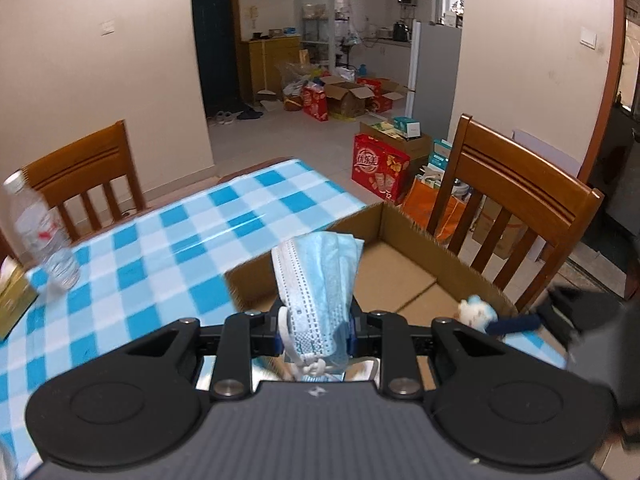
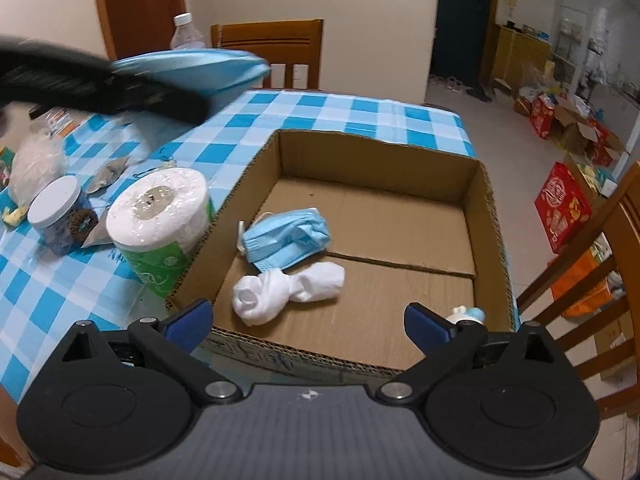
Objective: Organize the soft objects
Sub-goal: 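Open both grippers to drop the mask and doll into the box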
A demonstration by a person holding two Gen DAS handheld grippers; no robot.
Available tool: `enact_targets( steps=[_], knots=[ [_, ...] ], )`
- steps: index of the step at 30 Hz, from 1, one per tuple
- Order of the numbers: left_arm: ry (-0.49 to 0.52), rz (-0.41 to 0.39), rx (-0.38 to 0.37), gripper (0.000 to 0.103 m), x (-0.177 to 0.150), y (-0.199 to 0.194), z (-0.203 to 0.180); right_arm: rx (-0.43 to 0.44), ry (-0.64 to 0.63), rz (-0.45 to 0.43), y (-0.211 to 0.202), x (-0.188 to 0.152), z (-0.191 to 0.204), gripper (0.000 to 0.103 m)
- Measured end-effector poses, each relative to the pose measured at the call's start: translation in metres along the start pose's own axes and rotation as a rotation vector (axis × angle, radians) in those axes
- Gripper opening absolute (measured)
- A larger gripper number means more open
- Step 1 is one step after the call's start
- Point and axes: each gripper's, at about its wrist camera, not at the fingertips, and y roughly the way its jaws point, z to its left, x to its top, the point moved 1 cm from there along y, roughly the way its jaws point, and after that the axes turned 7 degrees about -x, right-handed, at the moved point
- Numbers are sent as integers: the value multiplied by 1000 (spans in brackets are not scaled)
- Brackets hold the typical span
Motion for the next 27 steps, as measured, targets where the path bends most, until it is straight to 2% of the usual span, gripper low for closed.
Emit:
enact_targets(
  steps=[3,6,8,10,14,20,27],
  knots=[
    [19,2,-10,26,16,25,-6,1,59,11,1,-4,-9,103],
    [27,15,-12,34,29,54,-9,0,95,7,-2,-7,-15,103],
    [32,17,4,68,36,71,-9,-6,99,-1,-4,-8,-16,103],
    [45,11,35,85,40,87,-9,-13,102,-5,-6,-8,-16,103],
    [51,18,108,90,39,104,-8,-27,95,-14,-9,-8,-15,103],
    [53,31,101,96,33,93,-6,-40,90,-5,-6,-7,-13,103],
    [28,35,92,98,24,63,-3,-60,88,-11,-7,-2,-7,103]
  ],
)
